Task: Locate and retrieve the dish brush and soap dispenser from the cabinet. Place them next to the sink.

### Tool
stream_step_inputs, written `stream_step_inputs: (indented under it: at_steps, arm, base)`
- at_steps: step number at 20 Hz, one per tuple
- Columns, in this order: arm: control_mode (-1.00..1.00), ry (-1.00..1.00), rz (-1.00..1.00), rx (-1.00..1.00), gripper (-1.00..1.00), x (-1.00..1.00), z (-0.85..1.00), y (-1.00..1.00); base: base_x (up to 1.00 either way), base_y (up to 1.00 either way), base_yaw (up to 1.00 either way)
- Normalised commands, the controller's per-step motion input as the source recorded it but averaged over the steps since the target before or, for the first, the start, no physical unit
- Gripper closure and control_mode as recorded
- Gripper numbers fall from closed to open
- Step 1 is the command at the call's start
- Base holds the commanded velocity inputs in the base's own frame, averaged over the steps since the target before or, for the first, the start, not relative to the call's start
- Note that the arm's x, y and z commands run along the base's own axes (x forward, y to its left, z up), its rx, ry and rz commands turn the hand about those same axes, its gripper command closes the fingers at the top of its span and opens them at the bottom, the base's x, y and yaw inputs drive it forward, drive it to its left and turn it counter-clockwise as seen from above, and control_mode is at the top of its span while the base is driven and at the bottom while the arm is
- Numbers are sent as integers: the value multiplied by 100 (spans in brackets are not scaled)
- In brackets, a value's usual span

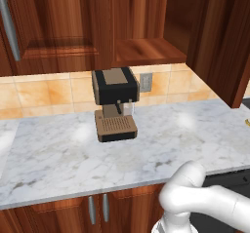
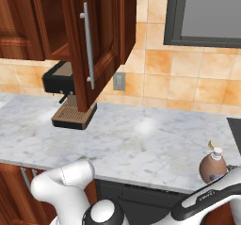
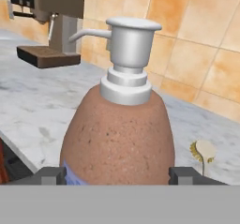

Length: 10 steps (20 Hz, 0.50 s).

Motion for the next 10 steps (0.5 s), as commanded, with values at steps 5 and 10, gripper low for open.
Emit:
stream_step_inputs:
  at_steps: [5, 10]
  arm:
    - [-100, 2, 5, 2, 100, 6, -22, -13]
    - [-100, -4, 7, 0, 100, 15, -26, -18]
  base:
    - [0, 0, 0]
    - [0, 0, 0]
